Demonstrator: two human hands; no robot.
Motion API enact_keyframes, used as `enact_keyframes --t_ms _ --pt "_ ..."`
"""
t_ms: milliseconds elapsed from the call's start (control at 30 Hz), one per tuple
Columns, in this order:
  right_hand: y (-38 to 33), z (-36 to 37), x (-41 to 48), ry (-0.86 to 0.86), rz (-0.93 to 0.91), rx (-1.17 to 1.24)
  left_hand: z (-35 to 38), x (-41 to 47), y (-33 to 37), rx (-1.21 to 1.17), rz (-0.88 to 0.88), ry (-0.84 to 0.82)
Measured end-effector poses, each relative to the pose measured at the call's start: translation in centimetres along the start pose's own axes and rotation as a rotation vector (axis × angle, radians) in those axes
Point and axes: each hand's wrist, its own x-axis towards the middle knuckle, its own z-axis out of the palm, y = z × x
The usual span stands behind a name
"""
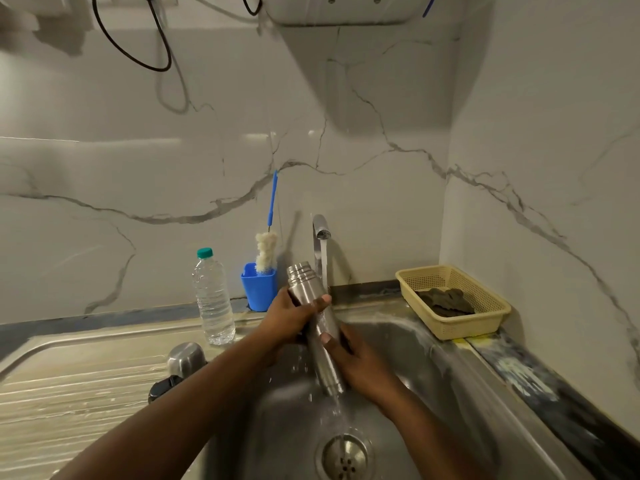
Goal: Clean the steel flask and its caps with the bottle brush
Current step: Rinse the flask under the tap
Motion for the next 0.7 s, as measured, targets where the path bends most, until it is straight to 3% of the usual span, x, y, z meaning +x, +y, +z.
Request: enact_keyframes --t_ms 133,333,467,567,700 --pt "1.2 -0.1 -0.1 -0.050 0.095 -0.110 -0.7 0.3 0.0 -0.090 -0.016 0.095" --pt "0.7 1.1 -0.2 -0.004 -0.175 -0.319 1.0 -0.8 -1.3 -0.064 -0.008 0.129" --pt "1.0 0.7 0.1 0.079 -0.240 -0.437 1.8 -0.6 -0.8 -0.095 0.006 0.133" --pt "1.4 -0.2 0.4 0.144 -0.097 -0.307 1.6 -0.2 -0.4 -0.092 0.048 0.087" --pt "2.1 -0.6 0.2 0.027 0.157 -0.041 0.7 0.4 0.1 -0.176 0.026 0.011"
